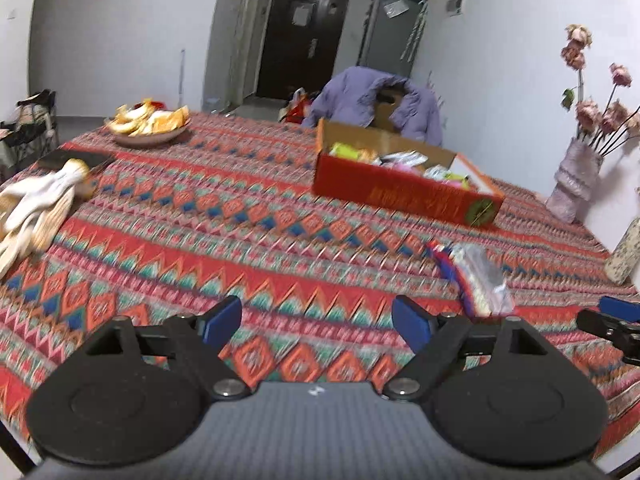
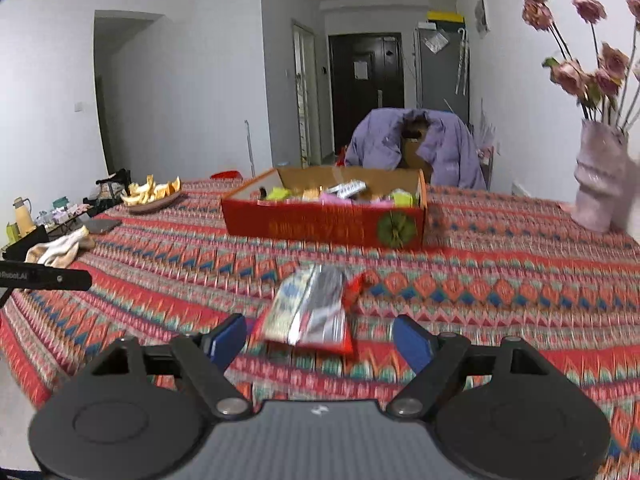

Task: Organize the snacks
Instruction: 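Open both tools and move them back toward the last bag, then grasp the red-and-white snack bag with both tools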

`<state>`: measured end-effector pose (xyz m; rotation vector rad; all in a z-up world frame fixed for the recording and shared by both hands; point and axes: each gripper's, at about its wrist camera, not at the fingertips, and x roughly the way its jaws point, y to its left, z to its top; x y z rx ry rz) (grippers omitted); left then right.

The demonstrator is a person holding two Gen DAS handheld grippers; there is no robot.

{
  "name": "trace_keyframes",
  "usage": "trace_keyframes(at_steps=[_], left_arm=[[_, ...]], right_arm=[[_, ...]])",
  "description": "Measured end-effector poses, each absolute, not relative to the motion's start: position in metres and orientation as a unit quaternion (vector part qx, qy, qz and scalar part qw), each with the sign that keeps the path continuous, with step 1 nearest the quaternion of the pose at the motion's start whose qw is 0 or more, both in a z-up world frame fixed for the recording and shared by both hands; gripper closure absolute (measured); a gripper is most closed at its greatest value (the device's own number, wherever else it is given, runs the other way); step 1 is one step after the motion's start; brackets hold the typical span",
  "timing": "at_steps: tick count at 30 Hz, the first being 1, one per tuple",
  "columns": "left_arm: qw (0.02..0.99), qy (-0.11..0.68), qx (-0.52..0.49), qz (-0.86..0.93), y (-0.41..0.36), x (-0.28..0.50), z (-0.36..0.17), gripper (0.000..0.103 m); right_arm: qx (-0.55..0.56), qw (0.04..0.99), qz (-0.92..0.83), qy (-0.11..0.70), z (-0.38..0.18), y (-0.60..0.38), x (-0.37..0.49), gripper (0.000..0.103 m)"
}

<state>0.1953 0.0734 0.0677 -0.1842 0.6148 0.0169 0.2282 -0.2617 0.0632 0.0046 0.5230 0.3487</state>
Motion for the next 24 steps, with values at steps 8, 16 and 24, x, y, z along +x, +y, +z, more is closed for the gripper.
trace_keyframes(at_steps=[8, 16, 24], left_arm=[[0.951, 0.300, -0.070, 0.014, 0.071, 0.177, 0.063, 0.019], [0.948, 0.310, -0.071, 0.003, 0.066, 0.187, 0.058, 0.019], [0.941, 0.332, -0.066, -0.008, 0.064, 0.220, 0.047, 0.019]], right_arm=[[0.009, 0.951, 0.167, 0.260, 0.051, -0.265, 0.202, 0.022], [0.011, 0.949, 0.165, 0.268, 0.047, -0.262, 0.205, 0.018], [0.008, 0.940, 0.175, 0.294, 0.035, -0.247, 0.234, 0.018]])
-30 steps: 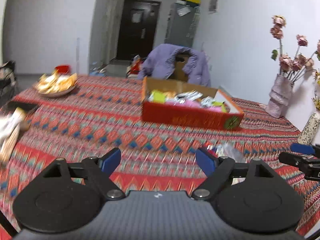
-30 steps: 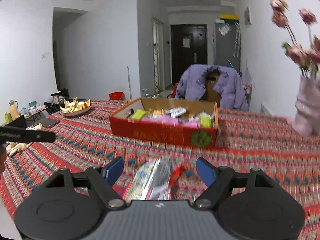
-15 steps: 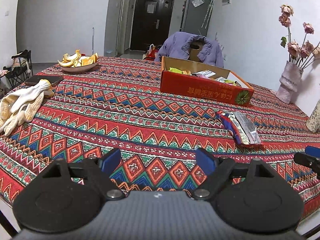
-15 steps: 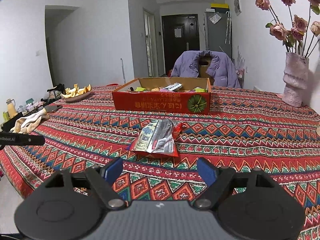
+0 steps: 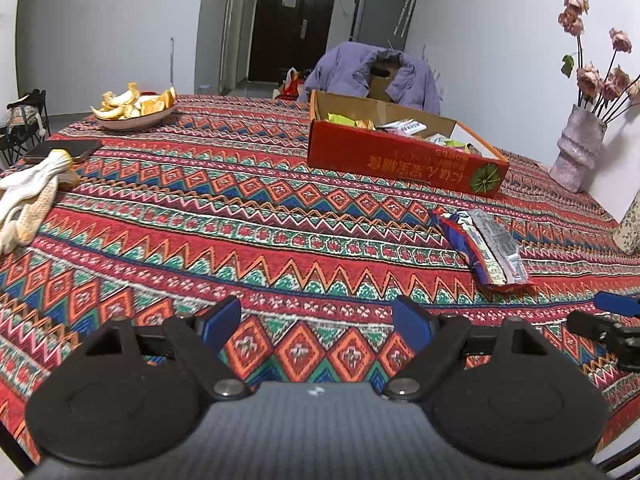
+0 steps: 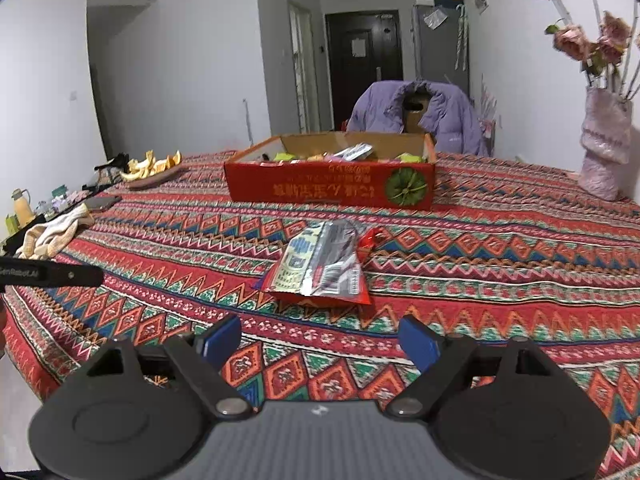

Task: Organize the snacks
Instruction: 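Grasp the red-and-white snack bag with both tools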

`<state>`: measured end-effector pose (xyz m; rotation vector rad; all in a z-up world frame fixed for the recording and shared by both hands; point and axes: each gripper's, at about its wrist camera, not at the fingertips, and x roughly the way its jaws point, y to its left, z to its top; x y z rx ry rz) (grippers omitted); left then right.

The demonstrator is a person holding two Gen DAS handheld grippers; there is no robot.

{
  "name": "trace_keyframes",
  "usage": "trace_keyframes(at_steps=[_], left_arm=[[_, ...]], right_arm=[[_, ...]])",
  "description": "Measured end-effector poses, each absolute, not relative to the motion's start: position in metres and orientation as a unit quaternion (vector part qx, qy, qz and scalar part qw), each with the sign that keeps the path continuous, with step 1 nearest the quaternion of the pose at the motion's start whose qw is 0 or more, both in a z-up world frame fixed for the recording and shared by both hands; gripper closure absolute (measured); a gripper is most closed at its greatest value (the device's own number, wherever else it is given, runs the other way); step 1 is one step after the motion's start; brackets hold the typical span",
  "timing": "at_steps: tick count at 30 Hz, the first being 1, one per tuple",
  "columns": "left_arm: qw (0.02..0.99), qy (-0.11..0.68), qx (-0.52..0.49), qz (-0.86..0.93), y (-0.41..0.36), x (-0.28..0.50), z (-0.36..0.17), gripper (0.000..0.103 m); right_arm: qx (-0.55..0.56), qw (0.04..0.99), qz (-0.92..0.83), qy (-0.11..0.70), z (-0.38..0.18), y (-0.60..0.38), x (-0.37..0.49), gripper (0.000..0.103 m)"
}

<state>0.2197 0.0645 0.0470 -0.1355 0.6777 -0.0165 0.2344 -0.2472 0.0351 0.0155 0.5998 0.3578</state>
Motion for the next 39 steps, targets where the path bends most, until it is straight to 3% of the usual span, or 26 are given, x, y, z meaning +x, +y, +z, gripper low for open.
trace_keyframes(at_steps=[14, 19, 24, 28, 30, 33, 35, 36, 39], left_arm=[[0.935, 0.347, -0.011, -0.067, 0.023, 0.313, 0.040, 0.019], [0.931, 0.351, 0.001, -0.101, 0.001, 0.352, 0.038, 0.019], [0.928, 0.343, 0.003, -0.148, -0.024, 0.396, 0.038, 0.019], [0.916, 0.353, -0.007, -0.191, -0.042, 0.442, 0.028, 0.021], [0.910, 0.346, -0.014, -0.226, -0.049, 0.461, 0.025, 0.024], [0.894, 0.351, -0.010, -0.277, -0.059, 0.479, 0.018, 0.026], [0.891, 0.354, 0.002, -0.283, -0.064, 0.482, 0.012, 0.037], [0.886, 0.363, 0.002, -0.290, -0.065, 0.481, 0.010, 0.047], [0.878, 0.378, -0.016, -0.295, -0.057, 0.471, 0.007, 0.050]], right_arm=[[-0.042, 0.924, 0.199, 0.325, 0.005, -0.201, 0.327, 0.018], [-0.087, 0.930, 0.136, 0.332, 0.005, -0.230, 0.343, 0.018], [-0.001, 0.939, 0.033, 0.342, 0.010, -0.303, 0.360, 0.018], [0.118, 0.928, 0.115, 0.333, 0.018, -0.317, 0.359, 0.018], [0.173, 0.903, 0.184, 0.348, 0.013, -0.310, 0.362, 0.023], [0.163, 0.890, 0.209, 0.370, 0.002, -0.287, 0.365, 0.038], [0.168, 0.893, 0.204, 0.364, -0.003, -0.283, 0.366, 0.043], [0.179, 0.893, 0.202, 0.361, -0.004, -0.284, 0.369, 0.046], [0.202, 0.895, 0.185, 0.351, -0.008, -0.293, 0.379, 0.060]])
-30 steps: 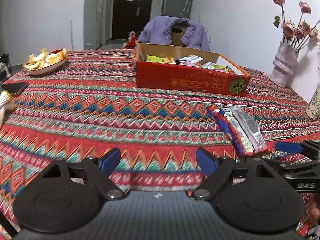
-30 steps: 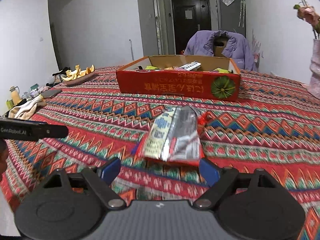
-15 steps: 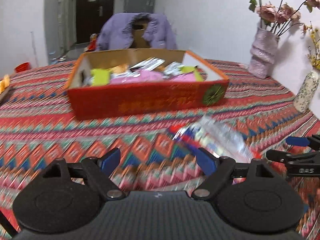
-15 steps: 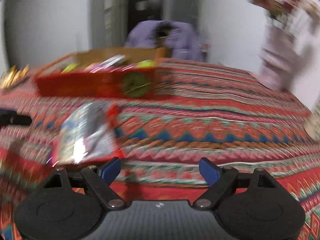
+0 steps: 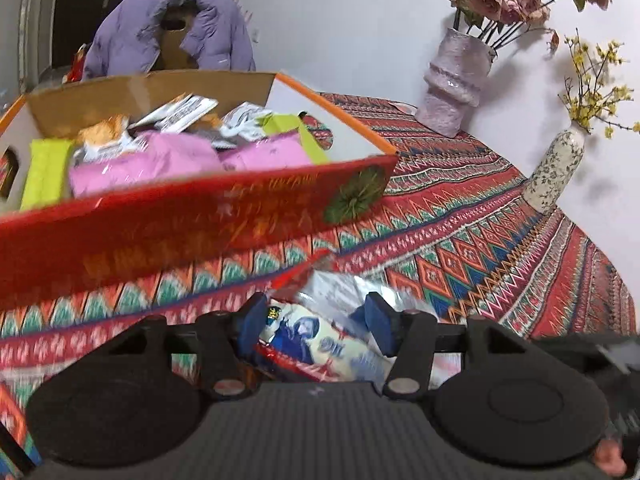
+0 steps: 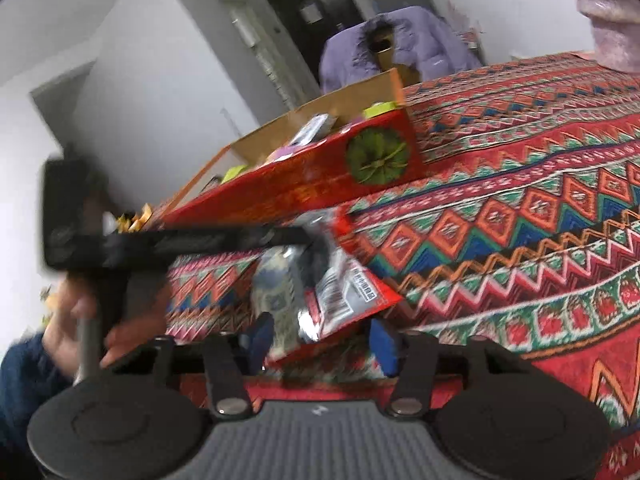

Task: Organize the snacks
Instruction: 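Grasp the red-and-white snack bag with both tools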

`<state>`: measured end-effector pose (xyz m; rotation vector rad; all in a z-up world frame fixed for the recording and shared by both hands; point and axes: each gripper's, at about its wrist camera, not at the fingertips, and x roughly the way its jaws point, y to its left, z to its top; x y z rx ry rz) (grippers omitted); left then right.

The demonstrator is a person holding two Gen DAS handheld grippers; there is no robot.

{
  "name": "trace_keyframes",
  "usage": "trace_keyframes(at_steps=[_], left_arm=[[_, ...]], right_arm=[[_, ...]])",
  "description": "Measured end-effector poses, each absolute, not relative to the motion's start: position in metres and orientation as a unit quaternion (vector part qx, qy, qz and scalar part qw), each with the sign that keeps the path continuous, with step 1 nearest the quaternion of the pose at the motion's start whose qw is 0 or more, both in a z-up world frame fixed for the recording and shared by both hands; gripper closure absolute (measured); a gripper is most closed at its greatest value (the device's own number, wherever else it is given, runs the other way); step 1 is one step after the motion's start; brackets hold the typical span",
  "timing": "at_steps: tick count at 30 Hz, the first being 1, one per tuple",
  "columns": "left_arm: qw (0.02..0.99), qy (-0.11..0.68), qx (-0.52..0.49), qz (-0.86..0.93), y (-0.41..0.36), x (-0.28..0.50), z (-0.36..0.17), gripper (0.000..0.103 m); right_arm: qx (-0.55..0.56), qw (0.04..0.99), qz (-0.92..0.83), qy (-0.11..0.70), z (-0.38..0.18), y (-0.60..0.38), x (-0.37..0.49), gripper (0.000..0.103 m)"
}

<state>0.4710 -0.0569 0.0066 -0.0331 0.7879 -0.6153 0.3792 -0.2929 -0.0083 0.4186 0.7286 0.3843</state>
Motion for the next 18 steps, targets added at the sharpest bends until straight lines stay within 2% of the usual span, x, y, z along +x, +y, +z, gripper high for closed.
trace_keyframes(at_steps=[1, 2, 5, 8, 12, 18], left_arm=[[0.878, 0.382, -0.018, -0.289, -0.054, 0.465, 0.008, 0.052], [0.876, 0.391, -0.028, -0.280, -0.050, 0.459, 0.009, 0.053], [0.853, 0.433, -0.106, -0.273, -0.033, 0.432, 0.012, 0.054], [0.846, 0.429, -0.144, -0.281, -0.026, 0.401, 0.015, 0.053], [0.876, 0.401, -0.164, -0.213, -0.019, 0.393, 0.016, 0.037], [0.879, 0.394, -0.170, -0.207, -0.026, 0.411, 0.001, 0.036]], right_arm=[[0.203, 0.897, 0.181, 0.349, -0.010, -0.298, 0.384, 0.065], [0.199, 0.898, 0.180, 0.348, -0.011, -0.299, 0.388, 0.067], [0.197, 0.900, 0.181, 0.344, -0.012, -0.304, 0.397, 0.067], [0.182, 0.901, 0.189, 0.345, -0.010, -0.309, 0.407, 0.063], [0.175, 0.904, 0.183, 0.344, -0.007, -0.309, 0.408, 0.062], [0.208, 0.894, 0.197, 0.344, -0.014, -0.310, 0.407, 0.065]])
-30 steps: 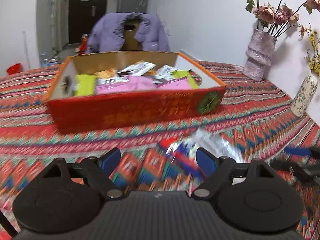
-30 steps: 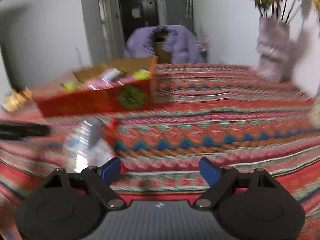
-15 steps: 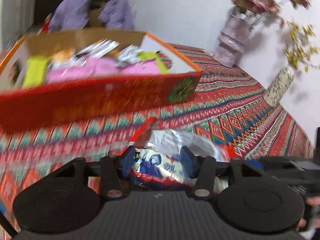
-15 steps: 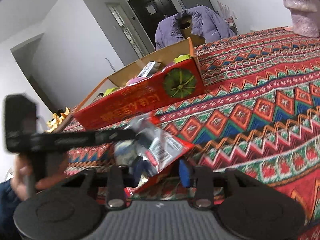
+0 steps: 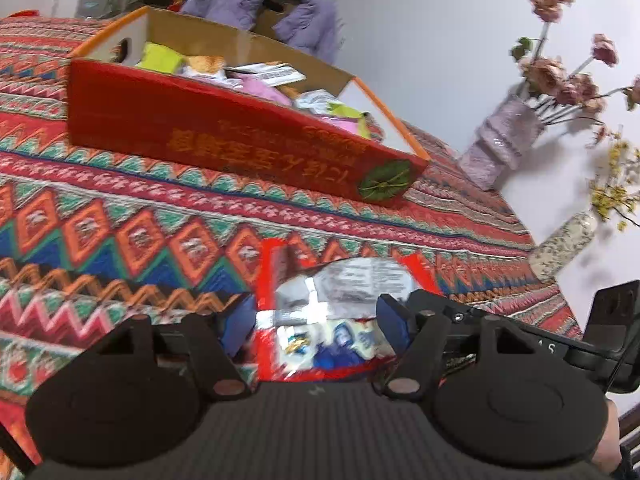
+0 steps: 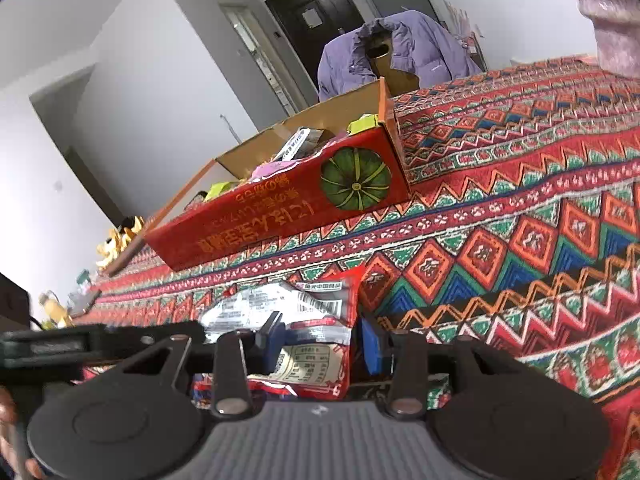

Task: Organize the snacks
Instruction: 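Lift the red-and-white bag with both tools and lower it into the box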

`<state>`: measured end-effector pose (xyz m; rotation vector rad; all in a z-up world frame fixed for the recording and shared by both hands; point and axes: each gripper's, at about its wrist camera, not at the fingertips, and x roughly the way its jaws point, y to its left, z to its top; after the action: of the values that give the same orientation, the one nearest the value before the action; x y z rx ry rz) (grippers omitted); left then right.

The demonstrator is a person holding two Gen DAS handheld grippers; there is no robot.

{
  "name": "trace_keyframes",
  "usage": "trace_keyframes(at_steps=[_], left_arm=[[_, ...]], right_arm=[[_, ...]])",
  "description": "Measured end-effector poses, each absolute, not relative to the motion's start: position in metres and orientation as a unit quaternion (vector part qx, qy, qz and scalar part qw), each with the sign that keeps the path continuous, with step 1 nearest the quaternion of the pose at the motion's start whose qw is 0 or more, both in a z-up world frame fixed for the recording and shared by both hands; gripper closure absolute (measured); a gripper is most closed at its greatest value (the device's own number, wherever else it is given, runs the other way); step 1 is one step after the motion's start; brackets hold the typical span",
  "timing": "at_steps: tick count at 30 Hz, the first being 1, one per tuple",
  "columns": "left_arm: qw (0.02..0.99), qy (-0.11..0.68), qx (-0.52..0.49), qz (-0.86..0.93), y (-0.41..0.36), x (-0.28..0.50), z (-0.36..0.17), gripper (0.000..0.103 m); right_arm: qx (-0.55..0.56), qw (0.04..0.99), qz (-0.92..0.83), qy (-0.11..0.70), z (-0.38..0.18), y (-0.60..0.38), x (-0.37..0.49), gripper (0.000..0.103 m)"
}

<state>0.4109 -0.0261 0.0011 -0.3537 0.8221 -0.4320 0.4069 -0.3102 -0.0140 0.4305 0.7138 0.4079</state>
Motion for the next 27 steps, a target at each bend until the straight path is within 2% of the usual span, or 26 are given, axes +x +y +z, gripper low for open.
trace_keyframes(at_steps=[2, 3, 4, 7, 19, 27], left_arm=[[0.877, 0.395, -0.175, -0.210, -0.028, 0.411, 0.001, 0.041], [0.874, 0.400, -0.182, -0.209, -0.027, 0.411, 0.000, 0.052], [0.871, 0.404, -0.193, -0.205, -0.025, 0.410, -0.001, 0.057], [0.860, 0.408, -0.229, -0.203, -0.016, 0.399, 0.001, 0.062], [0.872, 0.372, -0.229, -0.220, 0.000, 0.321, 0.045, 0.069], [0.885, 0.352, -0.207, -0.226, 0.002, 0.323, 0.071, 0.070]], right_arm=[[0.219, 0.892, 0.194, 0.344, -0.017, -0.312, 0.408, 0.072], [0.226, 0.891, 0.191, 0.344, -0.017, -0.314, 0.408, 0.073], [0.231, 0.889, 0.190, 0.346, -0.017, -0.315, 0.407, 0.074], [0.213, 0.894, 0.192, 0.346, -0.010, -0.309, 0.399, 0.074], [0.185, 0.908, 0.224, 0.301, 0.035, -0.290, 0.322, 0.075], [0.183, 0.915, 0.228, 0.277, 0.053, -0.286, 0.315, 0.075]])
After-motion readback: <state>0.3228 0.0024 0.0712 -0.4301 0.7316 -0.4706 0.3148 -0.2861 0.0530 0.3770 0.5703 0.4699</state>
